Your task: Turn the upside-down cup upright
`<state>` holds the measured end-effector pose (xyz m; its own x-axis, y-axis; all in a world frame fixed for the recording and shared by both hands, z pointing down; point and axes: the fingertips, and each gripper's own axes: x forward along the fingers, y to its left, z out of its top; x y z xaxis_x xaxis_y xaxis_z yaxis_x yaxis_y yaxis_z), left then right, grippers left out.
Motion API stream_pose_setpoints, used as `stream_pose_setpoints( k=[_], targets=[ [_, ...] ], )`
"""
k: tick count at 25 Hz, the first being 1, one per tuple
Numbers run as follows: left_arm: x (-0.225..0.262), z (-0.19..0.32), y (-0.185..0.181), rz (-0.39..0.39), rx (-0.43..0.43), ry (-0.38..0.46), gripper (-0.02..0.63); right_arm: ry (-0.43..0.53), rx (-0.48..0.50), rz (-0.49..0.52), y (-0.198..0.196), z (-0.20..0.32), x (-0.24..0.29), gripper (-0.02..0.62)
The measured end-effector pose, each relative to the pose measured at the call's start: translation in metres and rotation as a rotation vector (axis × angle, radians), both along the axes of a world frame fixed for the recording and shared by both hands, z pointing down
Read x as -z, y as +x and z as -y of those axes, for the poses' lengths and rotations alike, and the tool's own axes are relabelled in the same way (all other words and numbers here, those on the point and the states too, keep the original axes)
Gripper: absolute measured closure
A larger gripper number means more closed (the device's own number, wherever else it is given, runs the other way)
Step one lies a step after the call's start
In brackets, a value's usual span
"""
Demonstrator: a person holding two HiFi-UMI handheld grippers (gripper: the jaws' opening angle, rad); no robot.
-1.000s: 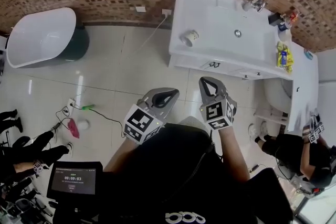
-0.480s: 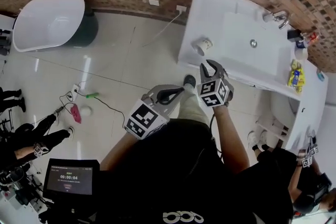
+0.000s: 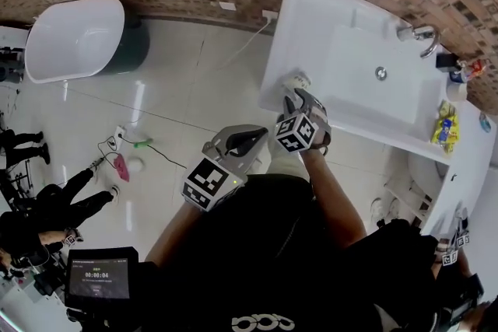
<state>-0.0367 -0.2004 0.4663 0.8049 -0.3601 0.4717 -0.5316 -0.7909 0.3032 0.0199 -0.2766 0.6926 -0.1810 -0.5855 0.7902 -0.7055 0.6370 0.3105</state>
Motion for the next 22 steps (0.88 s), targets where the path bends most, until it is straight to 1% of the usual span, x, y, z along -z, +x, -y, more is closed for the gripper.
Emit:
stream_pose_setpoints(
  k=[3,7,8,10,14,20,22],
  targets=[
    [-0.005,0.009,0.001,0.010,0.012,-0.020,0.591,-0.008,0.030,-0.044,-0.002,0.008,-0.015,0.453],
    [-0.009,0.018,0.001,0.020,0.020,-0.038,0.591,0.030,0.051,-0.091,-0.001,0.018,-0.021,0.457],
    [-0.010,0.020,0.002,0.021,0.019,-0.039,0.591,0.040,0.048,-0.097,0.001,0.021,-0.020,0.474],
    [-0.010,0.023,0.003,0.021,0.017,-0.041,0.591,0.053,0.040,-0.104,0.005,0.023,-0.017,0.559],
    [-0.010,0.031,0.003,0.017,0.020,-0.038,0.591,0.050,0.029,-0.108,0.012,0.027,-0.014,0.566],
    [-0.004,0.040,0.004,0.007,0.026,-0.018,0.591,0.094,-0.019,-0.107,0.029,0.040,0.001,0.586],
    [-0.002,0.043,0.004,0.004,0.030,-0.013,0.591,0.093,-0.043,-0.099,0.036,0.044,0.005,0.589]
  ],
)
